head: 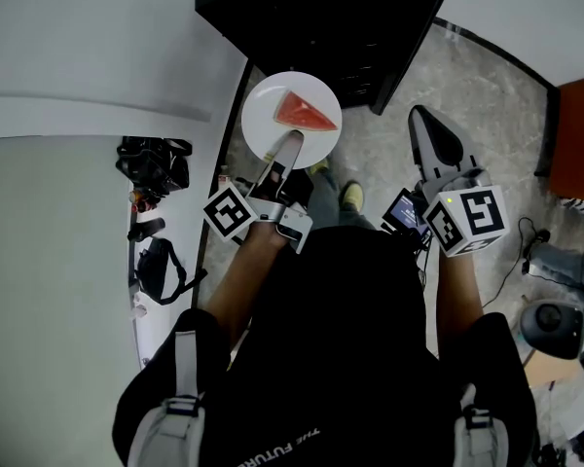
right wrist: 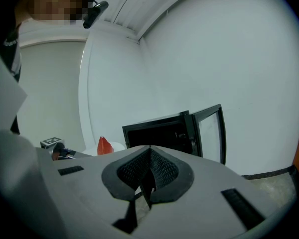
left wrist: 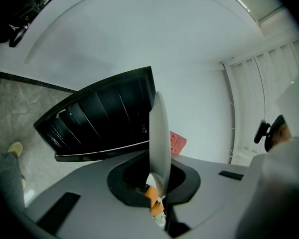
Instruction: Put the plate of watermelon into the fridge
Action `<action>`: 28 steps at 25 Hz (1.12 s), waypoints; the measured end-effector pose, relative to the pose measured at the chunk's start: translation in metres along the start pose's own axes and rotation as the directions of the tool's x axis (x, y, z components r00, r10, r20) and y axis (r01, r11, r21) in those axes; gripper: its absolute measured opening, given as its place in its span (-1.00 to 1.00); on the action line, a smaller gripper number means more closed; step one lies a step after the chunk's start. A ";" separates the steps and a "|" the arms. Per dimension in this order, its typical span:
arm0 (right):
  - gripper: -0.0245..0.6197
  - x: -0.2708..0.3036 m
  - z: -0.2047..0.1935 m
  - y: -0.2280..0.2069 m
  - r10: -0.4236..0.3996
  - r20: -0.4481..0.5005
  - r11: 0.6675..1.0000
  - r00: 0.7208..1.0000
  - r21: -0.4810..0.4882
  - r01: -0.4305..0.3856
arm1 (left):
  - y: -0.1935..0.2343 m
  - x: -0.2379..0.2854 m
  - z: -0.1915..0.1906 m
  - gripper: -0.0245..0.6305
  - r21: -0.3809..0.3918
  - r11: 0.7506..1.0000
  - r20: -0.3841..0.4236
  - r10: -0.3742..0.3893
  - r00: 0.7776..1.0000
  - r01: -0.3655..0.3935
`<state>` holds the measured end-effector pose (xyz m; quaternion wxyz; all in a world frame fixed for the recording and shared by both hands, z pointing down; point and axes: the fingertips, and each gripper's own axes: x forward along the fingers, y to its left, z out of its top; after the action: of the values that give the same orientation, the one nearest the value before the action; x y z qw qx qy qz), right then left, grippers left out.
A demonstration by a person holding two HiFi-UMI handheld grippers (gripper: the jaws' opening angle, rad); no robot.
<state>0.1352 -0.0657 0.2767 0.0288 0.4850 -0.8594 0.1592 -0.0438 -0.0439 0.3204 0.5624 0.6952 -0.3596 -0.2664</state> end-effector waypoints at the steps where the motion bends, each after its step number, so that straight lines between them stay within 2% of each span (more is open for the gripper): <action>1: -0.89 0.000 -0.001 0.000 0.001 -0.001 1.000 1.000 -0.001 -0.001 | 0.000 0.000 0.000 -0.88 0.001 1.000 0.000 0.000 1.000 0.000; 14: -0.89 0.024 0.006 -0.005 -0.004 -0.009 1.000 1.000 -0.012 0.004 | 0.010 0.022 0.019 -0.88 -0.013 1.000 -0.015 -0.009 1.000 0.009; 20: -0.89 0.073 -0.001 -0.028 -0.009 -0.040 1.000 0.999 0.002 0.009 | 0.039 0.058 0.047 -0.88 -0.031 0.999 -0.034 0.020 0.999 -0.021; 28: -0.89 0.070 0.010 -0.024 -0.028 -0.033 1.000 0.999 -0.001 0.028 | 0.033 0.065 0.048 -0.88 -0.018 1.000 -0.051 0.005 0.999 -0.006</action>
<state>0.1200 -0.1377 0.2872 0.0453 0.4943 -0.8519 0.1667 -0.0483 -0.1279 0.3439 0.5785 0.6954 -0.3449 -0.2505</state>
